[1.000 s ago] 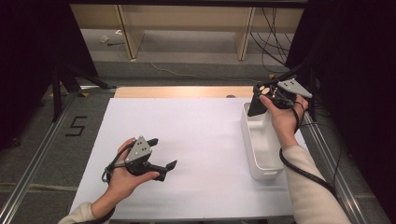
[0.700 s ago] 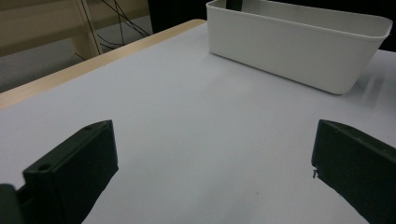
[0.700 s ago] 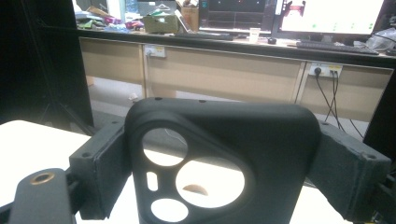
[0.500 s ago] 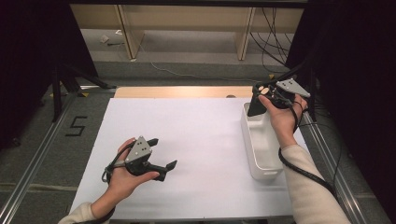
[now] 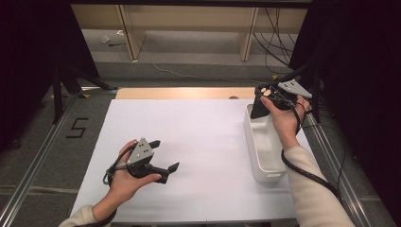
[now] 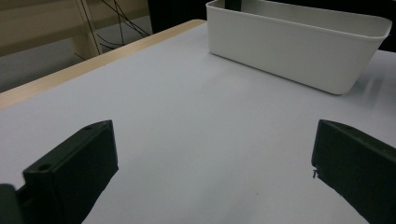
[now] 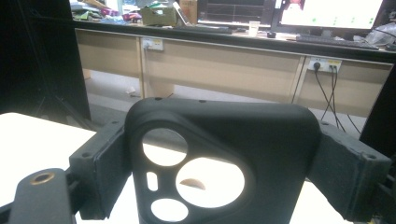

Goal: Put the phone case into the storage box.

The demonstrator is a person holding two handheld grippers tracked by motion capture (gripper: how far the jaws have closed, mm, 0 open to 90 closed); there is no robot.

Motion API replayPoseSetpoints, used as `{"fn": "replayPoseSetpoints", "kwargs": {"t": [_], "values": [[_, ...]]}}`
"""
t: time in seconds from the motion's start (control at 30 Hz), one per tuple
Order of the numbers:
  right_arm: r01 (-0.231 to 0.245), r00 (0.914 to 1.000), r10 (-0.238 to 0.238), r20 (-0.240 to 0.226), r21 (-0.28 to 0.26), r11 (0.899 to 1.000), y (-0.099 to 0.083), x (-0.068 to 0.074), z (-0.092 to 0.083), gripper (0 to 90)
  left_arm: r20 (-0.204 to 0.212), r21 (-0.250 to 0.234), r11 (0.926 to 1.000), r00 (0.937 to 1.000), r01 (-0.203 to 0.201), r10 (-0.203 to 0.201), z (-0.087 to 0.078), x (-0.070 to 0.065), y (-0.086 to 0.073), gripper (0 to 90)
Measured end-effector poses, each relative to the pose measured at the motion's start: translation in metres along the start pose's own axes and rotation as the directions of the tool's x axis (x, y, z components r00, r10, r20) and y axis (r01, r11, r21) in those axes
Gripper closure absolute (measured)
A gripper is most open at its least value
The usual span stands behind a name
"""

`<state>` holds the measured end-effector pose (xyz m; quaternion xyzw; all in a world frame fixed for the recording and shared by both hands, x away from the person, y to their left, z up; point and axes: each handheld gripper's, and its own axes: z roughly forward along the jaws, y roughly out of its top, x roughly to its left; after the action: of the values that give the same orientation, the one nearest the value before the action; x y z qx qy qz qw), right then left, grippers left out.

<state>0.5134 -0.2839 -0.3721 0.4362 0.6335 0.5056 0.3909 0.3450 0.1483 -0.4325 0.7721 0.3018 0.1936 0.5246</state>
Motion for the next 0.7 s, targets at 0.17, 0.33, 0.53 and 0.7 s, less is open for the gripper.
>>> {"fn": "replayPoseSetpoints", "kwargs": {"t": [0.17,0.33,0.53,0.7], "values": [[0.003,1.0,-0.003,0.0,0.005,1.0,-0.0005,0.0002,0.0021,15.3,-0.001,0.0,1.0,1.0,0.0,0.0,0.0,0.0001,-0.0001,0.0],[0.005,1.0,-0.005,0.002,0.008,1.0,-0.0008,0.0001,0.0035,15.3,-0.001,0.0,1.0,1.0,0.0,0.0,0.0,0.0002,0.0,0.0],[0.005,1.0,-0.005,0.004,0.014,1.0,-0.0016,-0.0002,0.0041,15.3,-0.001,0.001,1.0,1.0,0.0,0.0,0.0,0.0002,-0.0001,0.0],[-0.002,1.0,0.001,0.005,0.017,1.0,-0.0016,-0.0013,0.0049,15.3,0.0,0.001,1.0,1.0,0.0,0.0,0.0001,0.0002,-0.0002,0.0]]}}
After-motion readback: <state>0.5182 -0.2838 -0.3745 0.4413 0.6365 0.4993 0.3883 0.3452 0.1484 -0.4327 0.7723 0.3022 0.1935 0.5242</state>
